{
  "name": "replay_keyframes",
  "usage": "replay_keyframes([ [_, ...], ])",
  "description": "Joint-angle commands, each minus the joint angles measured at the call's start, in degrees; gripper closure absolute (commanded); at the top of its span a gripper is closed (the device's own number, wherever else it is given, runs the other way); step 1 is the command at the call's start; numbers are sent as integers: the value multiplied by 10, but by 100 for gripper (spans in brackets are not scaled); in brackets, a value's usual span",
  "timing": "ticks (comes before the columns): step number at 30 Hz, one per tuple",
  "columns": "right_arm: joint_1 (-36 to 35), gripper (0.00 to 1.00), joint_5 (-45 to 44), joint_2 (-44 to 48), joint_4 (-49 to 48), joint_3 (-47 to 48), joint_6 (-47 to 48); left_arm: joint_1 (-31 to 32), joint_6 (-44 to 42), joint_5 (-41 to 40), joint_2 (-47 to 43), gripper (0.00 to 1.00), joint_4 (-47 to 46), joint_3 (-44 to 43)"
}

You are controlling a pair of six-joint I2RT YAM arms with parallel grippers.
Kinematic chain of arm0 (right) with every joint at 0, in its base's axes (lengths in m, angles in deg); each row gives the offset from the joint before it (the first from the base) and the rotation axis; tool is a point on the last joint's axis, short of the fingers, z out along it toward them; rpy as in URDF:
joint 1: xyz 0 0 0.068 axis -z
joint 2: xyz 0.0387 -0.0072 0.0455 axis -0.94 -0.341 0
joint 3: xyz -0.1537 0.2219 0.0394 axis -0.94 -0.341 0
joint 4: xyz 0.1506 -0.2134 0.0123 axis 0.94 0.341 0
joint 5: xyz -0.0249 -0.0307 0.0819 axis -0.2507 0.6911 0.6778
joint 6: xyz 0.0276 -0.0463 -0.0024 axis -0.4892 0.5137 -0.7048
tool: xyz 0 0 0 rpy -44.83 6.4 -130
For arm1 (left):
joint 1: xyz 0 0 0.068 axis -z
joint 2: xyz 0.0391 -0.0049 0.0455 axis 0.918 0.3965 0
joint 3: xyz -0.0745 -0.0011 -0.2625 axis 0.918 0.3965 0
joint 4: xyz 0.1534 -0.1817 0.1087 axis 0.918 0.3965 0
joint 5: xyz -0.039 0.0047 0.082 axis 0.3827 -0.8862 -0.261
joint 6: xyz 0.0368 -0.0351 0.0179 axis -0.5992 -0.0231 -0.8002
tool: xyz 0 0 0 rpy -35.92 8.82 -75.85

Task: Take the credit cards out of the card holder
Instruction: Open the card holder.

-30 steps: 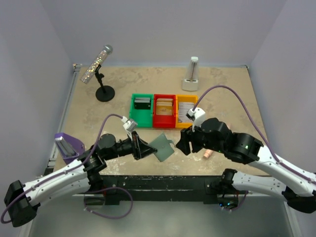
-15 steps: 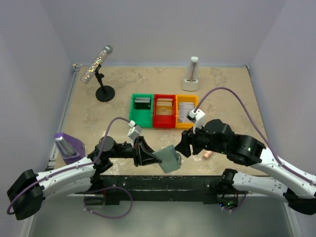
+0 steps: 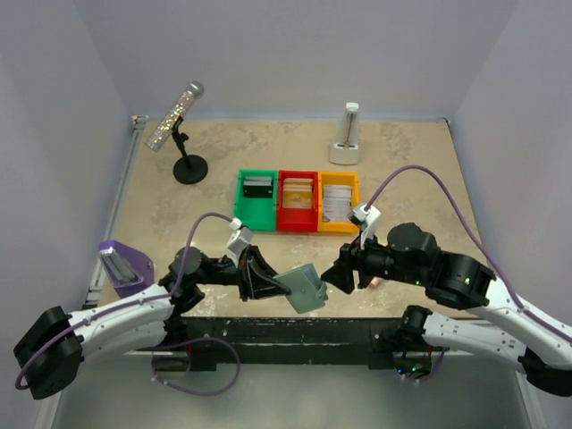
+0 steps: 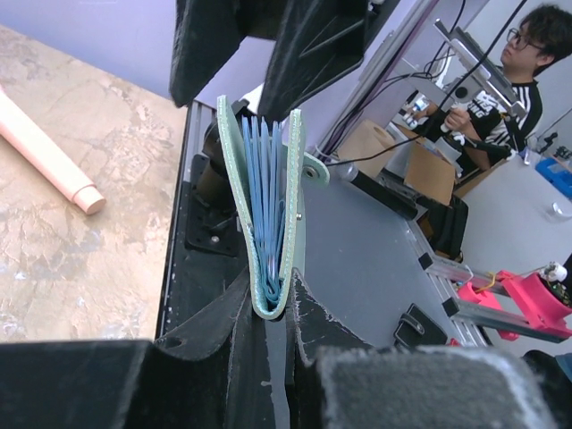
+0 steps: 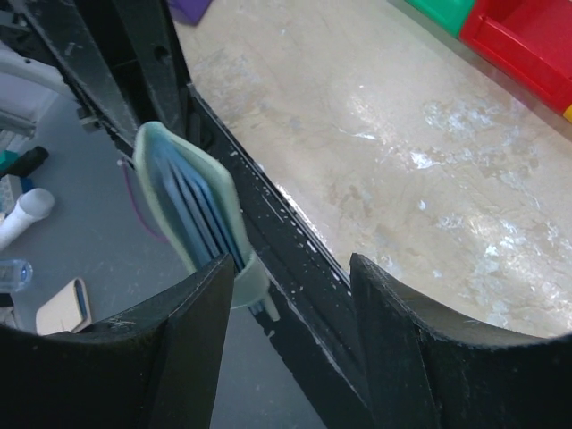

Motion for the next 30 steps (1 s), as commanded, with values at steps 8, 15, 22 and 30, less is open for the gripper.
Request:
replay_keyframes([
  [8, 1, 40, 43, -18, -20, 35, 1, -4, -34, 16, 4, 100, 14, -43],
  [15, 1, 42, 60, -66, 23, 57, 12, -4, -50, 22, 0, 100, 42, -60],
  [22, 1, 46, 52, -55, 48, 50, 22, -5, -50, 29, -18, 100, 39, -61],
  [30, 4, 46, 87, -24, 33, 17, 20, -10, -26, 39, -22, 100, -4, -49],
])
